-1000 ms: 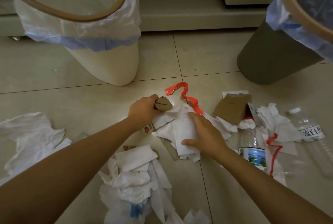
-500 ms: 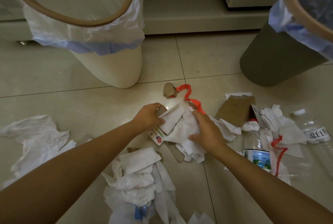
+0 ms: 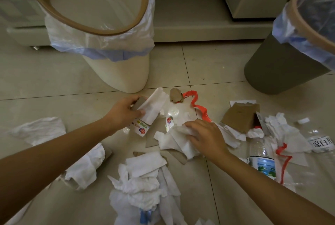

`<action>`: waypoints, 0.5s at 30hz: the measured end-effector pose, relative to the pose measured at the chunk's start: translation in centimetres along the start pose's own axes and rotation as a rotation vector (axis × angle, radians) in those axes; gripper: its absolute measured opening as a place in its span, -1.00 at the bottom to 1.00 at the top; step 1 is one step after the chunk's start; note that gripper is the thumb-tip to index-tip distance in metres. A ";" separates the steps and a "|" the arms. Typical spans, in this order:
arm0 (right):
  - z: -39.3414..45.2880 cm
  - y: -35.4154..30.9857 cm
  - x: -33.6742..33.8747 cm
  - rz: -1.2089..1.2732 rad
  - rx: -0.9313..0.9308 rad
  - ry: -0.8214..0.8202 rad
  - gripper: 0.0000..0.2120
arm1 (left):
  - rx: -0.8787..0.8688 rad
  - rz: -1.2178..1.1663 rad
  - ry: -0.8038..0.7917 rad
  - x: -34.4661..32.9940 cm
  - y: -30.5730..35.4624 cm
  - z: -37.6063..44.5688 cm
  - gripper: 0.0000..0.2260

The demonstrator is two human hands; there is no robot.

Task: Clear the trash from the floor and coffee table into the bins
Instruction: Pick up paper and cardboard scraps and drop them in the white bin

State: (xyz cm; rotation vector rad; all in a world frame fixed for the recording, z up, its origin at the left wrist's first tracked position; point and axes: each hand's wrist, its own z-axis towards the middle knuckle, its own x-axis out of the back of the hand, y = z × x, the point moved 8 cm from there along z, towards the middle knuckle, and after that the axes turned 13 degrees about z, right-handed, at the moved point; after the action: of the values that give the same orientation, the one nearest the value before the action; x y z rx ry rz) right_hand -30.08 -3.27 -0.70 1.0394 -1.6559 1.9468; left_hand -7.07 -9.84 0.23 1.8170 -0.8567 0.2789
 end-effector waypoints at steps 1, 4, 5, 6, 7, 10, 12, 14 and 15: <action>0.1 -1.0 0.5 -0.039 0.062 0.016 -0.69 | -0.027 0.026 0.018 0.4 0.4 -0.2 -0.70; 0.5 -3.8 2.1 -0.135 0.222 0.061 -0.72 | -0.124 0.115 0.090 1.9 2.0 -1.0 -0.68; 0.7 -4.7 2.7 -0.152 0.267 0.079 -0.74 | -0.147 0.123 0.113 2.6 2.5 -1.4 -0.66; 1.0 -5.6 3.3 -0.166 0.309 0.097 -0.74 | -0.169 0.115 0.134 3.3 3.1 -1.7 -0.65; 1.3 -6.5 3.9 -0.178 0.344 0.113 -0.75 | -0.192 0.105 0.157 4.1 3.7 -2.1 -0.63; 2.7 -9.4 6.0 -0.191 0.415 0.161 -0.74 | -0.247 0.124 0.239 7.0 5.8 -3.4 -0.63; 3.8 -11.6 7.7 -0.190 0.462 0.208 -0.75 | -0.266 0.136 0.316 9.3 7.2 -4.3 -0.62; 5.1 -14.0 9.4 -0.194 0.514 0.269 -0.76 | -0.295 0.122 0.389 12.0 8.8 -5.1 -0.61; 5.8 -15.3 10.2 -0.194 0.542 0.299 -0.76 | -0.314 0.104 0.422 13.4 9.8 -5.6 -0.61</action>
State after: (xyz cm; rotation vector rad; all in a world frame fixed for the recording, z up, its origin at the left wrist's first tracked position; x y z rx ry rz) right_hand -24.39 -6.99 17.32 0.9765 -0.8537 2.3324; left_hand -2.87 -12.32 17.04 1.3577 -0.6538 0.5414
